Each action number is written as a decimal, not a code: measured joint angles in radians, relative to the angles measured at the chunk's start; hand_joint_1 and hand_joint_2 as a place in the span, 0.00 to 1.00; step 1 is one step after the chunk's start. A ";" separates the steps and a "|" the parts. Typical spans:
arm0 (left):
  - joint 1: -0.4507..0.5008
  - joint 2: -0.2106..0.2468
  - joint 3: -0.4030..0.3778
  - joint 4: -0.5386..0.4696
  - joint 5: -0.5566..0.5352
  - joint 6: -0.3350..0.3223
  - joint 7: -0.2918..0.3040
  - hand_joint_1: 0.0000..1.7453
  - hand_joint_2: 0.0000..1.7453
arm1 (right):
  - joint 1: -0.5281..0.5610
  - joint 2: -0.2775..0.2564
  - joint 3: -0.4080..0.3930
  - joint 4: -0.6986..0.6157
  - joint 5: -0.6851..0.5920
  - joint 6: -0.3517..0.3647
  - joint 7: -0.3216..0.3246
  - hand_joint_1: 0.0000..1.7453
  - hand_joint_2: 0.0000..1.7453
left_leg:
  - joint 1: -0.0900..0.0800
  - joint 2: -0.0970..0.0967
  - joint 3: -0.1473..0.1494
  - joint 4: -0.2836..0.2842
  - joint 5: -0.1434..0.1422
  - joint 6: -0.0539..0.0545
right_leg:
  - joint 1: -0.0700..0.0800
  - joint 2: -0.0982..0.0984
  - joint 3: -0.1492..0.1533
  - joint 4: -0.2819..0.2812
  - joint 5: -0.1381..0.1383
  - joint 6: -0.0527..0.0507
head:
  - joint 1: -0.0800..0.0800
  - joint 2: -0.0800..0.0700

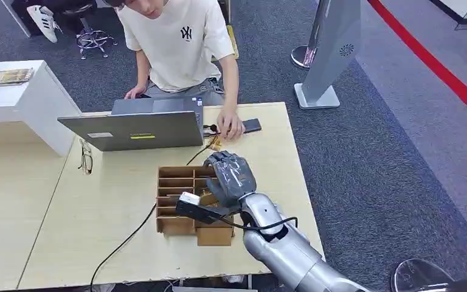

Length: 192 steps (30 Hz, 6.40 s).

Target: Pass the card to the sensor for recognition and then transmit it.

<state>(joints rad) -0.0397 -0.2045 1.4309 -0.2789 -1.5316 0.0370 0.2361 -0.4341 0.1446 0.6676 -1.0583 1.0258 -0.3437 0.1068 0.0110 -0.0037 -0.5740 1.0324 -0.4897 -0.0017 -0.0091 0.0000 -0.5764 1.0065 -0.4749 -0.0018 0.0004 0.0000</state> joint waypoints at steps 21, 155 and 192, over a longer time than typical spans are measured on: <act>0.000 -0.008 0.000 0.000 0.005 0.005 -0.003 0.00 0.00 | 0.052 0.000 0.036 -0.183 -0.057 0.050 -0.048 0.41 1.00 | 0.000 0.000 0.000 0.000 0.000 0.000 | 0.000 0.000 0.000 0.000 0.000 0.000 | 0.000 0.000; -0.002 0.001 0.000 0.000 -0.004 0.011 -0.004 0.00 0.00 | 0.016 0.005 -0.017 0.003 -0.032 0.029 0.006 0.50 1.00 | 0.000 0.000 0.000 0.000 0.000 0.000 | 0.000 0.000 0.000 0.000 0.000 0.000 | 0.000 0.000; -0.002 0.001 0.000 0.000 -0.005 0.011 -0.004 0.00 0.00 | 0.011 0.003 -0.025 0.021 -0.031 0.035 0.007 0.95 1.00 | 0.000 0.000 0.000 0.000 0.000 0.000 | 0.000 0.000 0.000 0.000 0.000 0.000 | 0.000 0.000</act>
<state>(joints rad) -0.0418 -0.2033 1.4309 -0.2789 -1.5366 0.0484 0.2319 -0.4228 0.1472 0.6428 -1.0372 0.9953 -0.3086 0.1141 0.0110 -0.0036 -0.5739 1.0325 -0.4897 -0.0017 -0.0091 0.0001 -0.5764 1.0066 -0.4748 -0.0019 0.0008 0.0000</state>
